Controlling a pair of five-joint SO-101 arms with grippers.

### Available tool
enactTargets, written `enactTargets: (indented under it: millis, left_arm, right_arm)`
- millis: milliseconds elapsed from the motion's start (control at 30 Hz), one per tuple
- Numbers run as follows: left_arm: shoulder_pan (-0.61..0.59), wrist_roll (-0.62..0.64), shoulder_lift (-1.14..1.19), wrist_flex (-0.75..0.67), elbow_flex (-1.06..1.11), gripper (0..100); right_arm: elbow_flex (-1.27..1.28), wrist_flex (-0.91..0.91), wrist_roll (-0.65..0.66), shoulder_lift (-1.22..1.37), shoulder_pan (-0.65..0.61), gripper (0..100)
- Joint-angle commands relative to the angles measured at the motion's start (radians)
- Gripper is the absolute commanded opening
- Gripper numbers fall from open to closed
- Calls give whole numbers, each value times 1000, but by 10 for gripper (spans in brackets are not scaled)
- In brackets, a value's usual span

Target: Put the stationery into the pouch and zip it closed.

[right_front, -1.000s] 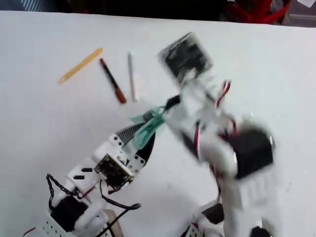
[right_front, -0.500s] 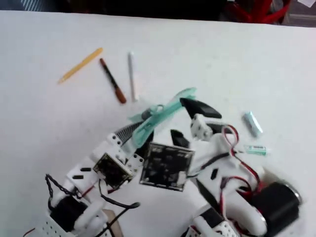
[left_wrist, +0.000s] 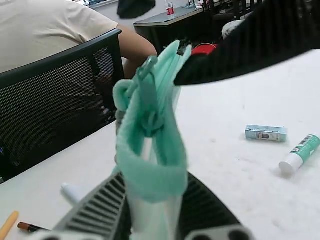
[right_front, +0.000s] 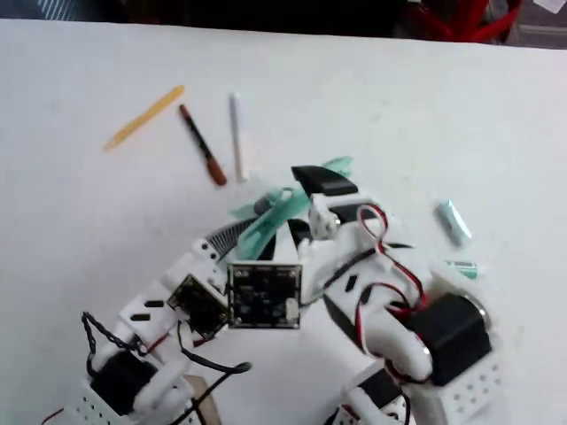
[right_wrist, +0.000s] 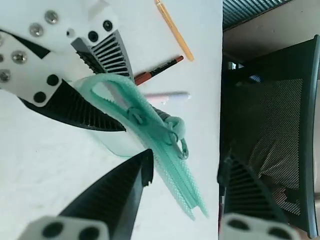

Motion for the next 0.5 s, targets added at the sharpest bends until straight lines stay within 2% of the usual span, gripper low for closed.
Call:
enactTargets:
  millis: [0,200,400,467]
  left_arm:
    - [-5,-2,10,-11,-8,22]
    - [-5,-2,10,-11,-8,22]
    - [-5,-2,10,-11,-8,22]
    - [-5,-2,10,-11,-8,22]
  right_arm:
    - [5,-39,12,-8,12,208]
    - [5,-59,12,28,12,140]
    - [-15,-58,12,131,10,134]
    - [-23,-58,12,128,7,104]
